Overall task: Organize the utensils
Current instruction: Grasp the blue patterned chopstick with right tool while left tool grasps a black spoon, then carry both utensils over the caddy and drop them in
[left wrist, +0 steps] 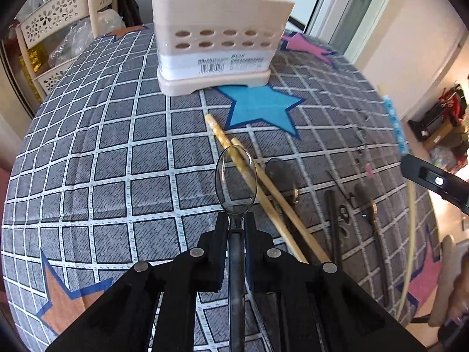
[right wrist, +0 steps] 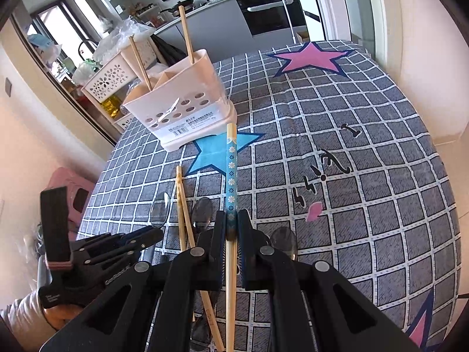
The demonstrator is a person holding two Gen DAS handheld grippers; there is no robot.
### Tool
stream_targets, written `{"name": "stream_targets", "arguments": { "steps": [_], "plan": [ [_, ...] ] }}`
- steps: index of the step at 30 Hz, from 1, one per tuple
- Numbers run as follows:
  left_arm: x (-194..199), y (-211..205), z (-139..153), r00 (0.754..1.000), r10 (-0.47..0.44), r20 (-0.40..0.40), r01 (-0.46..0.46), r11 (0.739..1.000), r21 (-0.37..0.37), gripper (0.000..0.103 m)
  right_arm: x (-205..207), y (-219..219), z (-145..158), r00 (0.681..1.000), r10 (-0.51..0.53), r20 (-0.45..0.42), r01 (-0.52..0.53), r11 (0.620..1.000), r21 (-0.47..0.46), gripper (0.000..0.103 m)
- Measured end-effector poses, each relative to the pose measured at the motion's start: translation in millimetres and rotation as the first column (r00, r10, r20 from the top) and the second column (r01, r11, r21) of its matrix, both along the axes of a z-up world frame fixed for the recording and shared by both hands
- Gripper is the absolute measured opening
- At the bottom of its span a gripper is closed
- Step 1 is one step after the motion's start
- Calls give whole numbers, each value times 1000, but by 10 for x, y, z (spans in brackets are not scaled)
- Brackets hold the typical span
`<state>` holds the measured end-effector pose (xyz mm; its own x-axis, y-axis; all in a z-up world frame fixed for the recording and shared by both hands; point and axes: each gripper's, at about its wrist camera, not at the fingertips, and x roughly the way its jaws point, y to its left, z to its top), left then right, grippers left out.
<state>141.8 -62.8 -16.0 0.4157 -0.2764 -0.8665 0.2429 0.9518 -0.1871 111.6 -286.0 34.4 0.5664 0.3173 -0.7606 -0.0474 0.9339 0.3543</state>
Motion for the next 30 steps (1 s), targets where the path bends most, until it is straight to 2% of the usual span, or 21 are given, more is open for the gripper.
{"name": "stream_targets", "arguments": {
  "steps": [6, 16, 25, 30],
  "plan": [
    [-57, 109, 178, 999, 19, 41, -16, 998, -68, 43, 20, 24, 110, 1000, 0, 28, 0, 1000, -5, 8],
    [109, 281, 955, 975, 57, 217, -15, 982, -189, 43, 204, 137, 521, 991, 14, 134, -12, 1000, -18, 8],
    [757, 438, 1641, 921, 108, 373, -13, 969, -249, 43, 734, 280, 1114, 953, -10, 302, 11, 1000, -2, 8],
    [1222, 483, 1816, 893, 150, 425, -25, 958, -286, 43, 1196, 377, 1373, 922, -54, 384, 46, 999, 29, 8]
  ]
}}
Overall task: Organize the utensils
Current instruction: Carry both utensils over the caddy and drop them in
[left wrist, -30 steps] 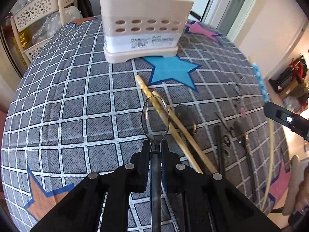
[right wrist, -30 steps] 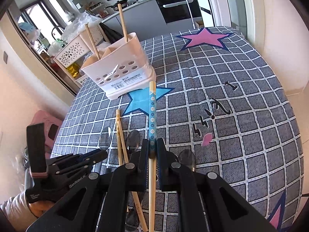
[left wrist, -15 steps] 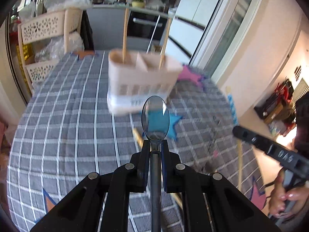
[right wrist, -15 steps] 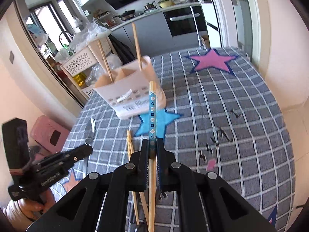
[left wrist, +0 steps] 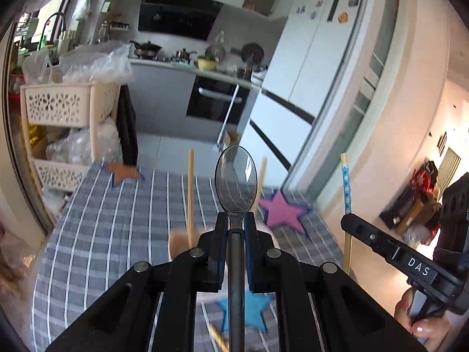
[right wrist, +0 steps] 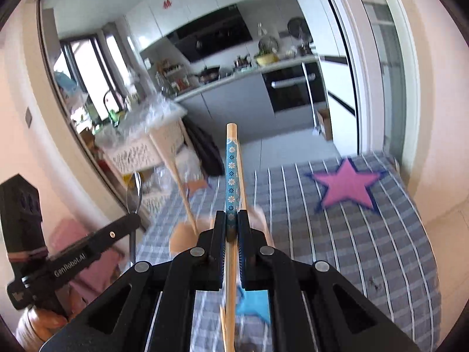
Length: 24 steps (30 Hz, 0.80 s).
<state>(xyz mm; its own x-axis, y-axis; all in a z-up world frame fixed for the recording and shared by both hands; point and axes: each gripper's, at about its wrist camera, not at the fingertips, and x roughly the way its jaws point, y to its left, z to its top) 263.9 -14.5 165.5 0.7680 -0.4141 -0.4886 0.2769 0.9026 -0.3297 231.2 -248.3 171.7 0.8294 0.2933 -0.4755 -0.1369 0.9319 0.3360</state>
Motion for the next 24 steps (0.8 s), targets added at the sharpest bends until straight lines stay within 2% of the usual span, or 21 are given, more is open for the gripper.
{"name": "stream_targets", "arguments": {
  "steps": [7, 12, 17, 24],
  "plan": [
    [563, 24, -66, 998, 47, 48, -46, 999, -20, 43, 646, 137, 108, 993, -66, 102, 65, 998, 11, 8],
    [830, 17, -217, 996, 64, 67, -62, 998, -28, 43, 908, 207, 87, 982, -88, 169, 88, 996, 10, 8],
    [870, -29, -397, 989, 94, 117, -93, 996, -16, 43, 1087, 335, -97, 973, -75, 219, 90, 994, -60, 8],
    [700, -115, -583, 973, 109, 201, -120, 992, 45, 43, 1148, 430, -512, 974, -70, 214, 95, 989, -109, 8]
  ]
}}
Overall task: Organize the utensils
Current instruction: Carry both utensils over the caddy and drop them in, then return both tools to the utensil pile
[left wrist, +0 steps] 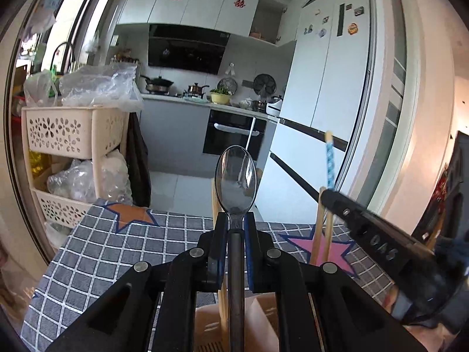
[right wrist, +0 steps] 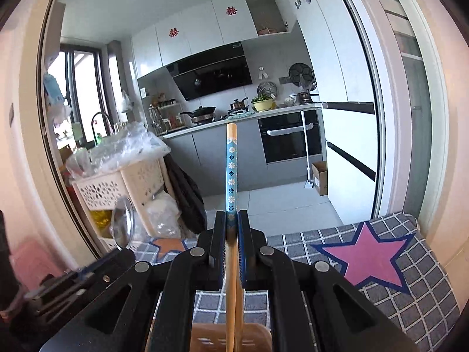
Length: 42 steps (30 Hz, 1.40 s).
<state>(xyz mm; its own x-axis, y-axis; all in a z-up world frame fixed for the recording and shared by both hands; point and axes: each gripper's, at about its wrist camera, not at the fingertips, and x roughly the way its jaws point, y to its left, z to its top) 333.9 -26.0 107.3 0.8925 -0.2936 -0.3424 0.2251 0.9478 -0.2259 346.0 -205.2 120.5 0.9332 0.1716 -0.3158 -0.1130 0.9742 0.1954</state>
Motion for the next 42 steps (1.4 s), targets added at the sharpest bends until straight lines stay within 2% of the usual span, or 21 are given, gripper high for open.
{"name": "stream_targets", "arguments": {
  "steps": [4, 9, 14, 20, 22, 23, 24, 25, 31, 34, 42],
  "plan": [
    [-150, -36, -85, 999, 23, 26, -24, 999, 35, 43, -138, 22, -165, 1000, 3, -2, -3, 999, -47, 8],
    [-263, -83, -227, 999, 48, 19, -50, 996, 79, 43, -326, 24, -287, 1000, 10, -14, -11, 997, -79, 8],
    [-302, -130, -352, 999, 49, -21, -45, 990, 137, 43, -424, 32, -336, 999, 30, -40, -34, 995, -97, 8],
    [-319, -117, -404, 995, 62, -76, -50, 986, 157, 43, -465, -5, -365, 992, 60, -112, -69, 995, -78, 9],
    [-328, -106, -404, 993, 72, -90, -56, 985, 162, 43, -468, -30, -368, 989, 66, -134, -75, 995, -62, 13],
    [-338, -98, -402, 992, 77, -97, -61, 985, 163, 43, -469, -52, -367, 986, 70, -150, -78, 996, -47, 23],
    [-348, -87, -395, 991, 85, -102, -67, 984, 164, 43, -475, -74, -363, 984, 71, -161, -77, 996, -33, 39],
    [-358, -73, -388, 990, 92, -104, -74, 983, 166, 43, -488, -94, -355, 984, 68, -164, -73, 997, -23, 43],
    [-546, 25, -256, 988, 122, -92, -105, 981, 165, 43, -652, -269, -260, 981, 47, -190, -42, 999, 31, 45],
    [-682, 70, -186, 988, 124, -93, -109, 982, 156, 43, -753, -358, -241, 976, 41, -212, -31, 998, 52, 52],
    [-1061, 202, -144, 983, 126, -136, -108, 985, 136, 43, -1141, -555, -238, 963, 7, -268, 13, 997, 75, 55]
  ]
}}
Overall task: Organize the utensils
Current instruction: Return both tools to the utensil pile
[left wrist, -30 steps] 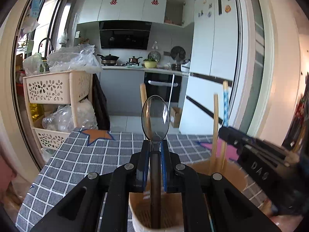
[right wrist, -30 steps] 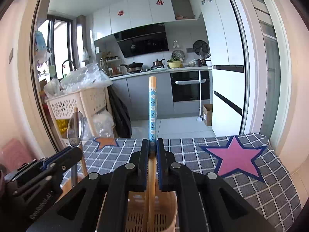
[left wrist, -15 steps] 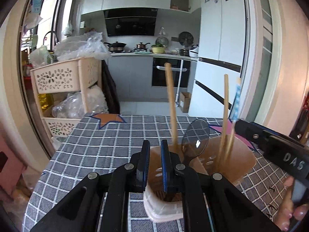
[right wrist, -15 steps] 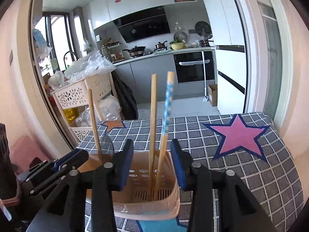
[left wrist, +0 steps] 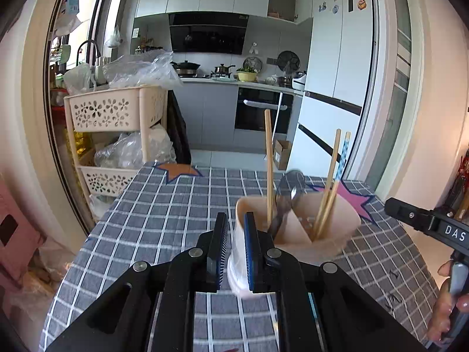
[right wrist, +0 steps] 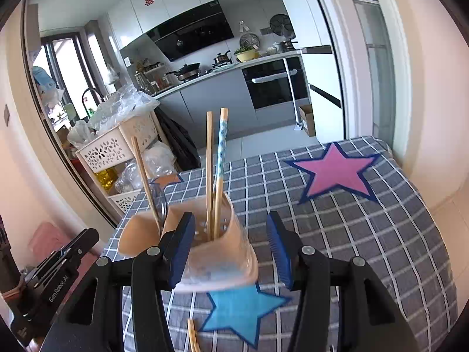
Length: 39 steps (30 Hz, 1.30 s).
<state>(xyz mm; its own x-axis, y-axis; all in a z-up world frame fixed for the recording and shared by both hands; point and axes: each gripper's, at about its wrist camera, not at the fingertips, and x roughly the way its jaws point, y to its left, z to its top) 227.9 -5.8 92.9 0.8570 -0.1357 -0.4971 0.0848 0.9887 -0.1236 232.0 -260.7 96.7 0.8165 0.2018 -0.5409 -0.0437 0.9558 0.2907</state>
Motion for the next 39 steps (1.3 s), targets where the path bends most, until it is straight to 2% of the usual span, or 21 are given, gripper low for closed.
{"name": "stream_targets", "arguments": {
  "steps": [1, 2, 4, 9, 13, 15, 18, 22, 25, 27, 32, 39],
  "plan": [
    [-43, 11, -3, 1000, 4, -8, -4, 1000, 1, 70, -46, -10, 8, 1000, -4, -2, 4, 1000, -5, 55],
    [-112, 35, -11, 1000, 16, -23, -16, 1000, -4, 103, -115, -20, 11, 1000, -7, -5, 7, 1000, -8, 55],
    [-240, 75, -1, 998, 55, -3, -55, 998, -7, 103, -221, -36, 16, 1000, -11, -10, 11, 1000, -11, 55],
    [-484, 32, -44, 1000, 22, -19, -22, 999, 30, 103, -509, -79, 10, 999, -15, -32, 14, 1000, -16, 59],
    [-665, 1, -106, 998, 33, -49, -30, 997, 67, 103, -739, -114, -4, 999, -18, -50, 17, 1000, -17, 65],
    [-755, -1, -188, 996, 27, -85, -22, 998, 56, 103, -863, -131, -36, 998, -5, -66, 4, 1000, -13, 74],
    [-856, -13, -312, 986, 17, -164, -8, 998, 56, 103, -999, -137, -89, 996, 1, -87, -3, 1000, -26, 76],
    [-938, -77, -591, 956, -34, -290, 45, 998, 33, 103, -1190, -183, -230, 990, -2, -139, -2, 1000, -29, 76],
    [-985, -187, -843, 916, -80, -393, 93, 996, 14, 103, -1303, -233, -385, 980, -20, -198, 11, 999, -44, 76],
    [-1006, -242, -967, 896, -98, -432, 106, 994, -4, 103, -1369, -281, -503, 970, -29, -241, 19, 999, -44, 76],
    [-914, -356, -1135, 858, -115, -501, 105, 993, -49, 103, -1494, -407, -753, 939, -57, -340, 45, 998, -44, 76],
    [-751, -464, -1248, 837, -84, -541, 85, 996, -23, 103, -1556, -442, -938, 901, -82, -425, 52, 995, -81, 76]
  ]
}}
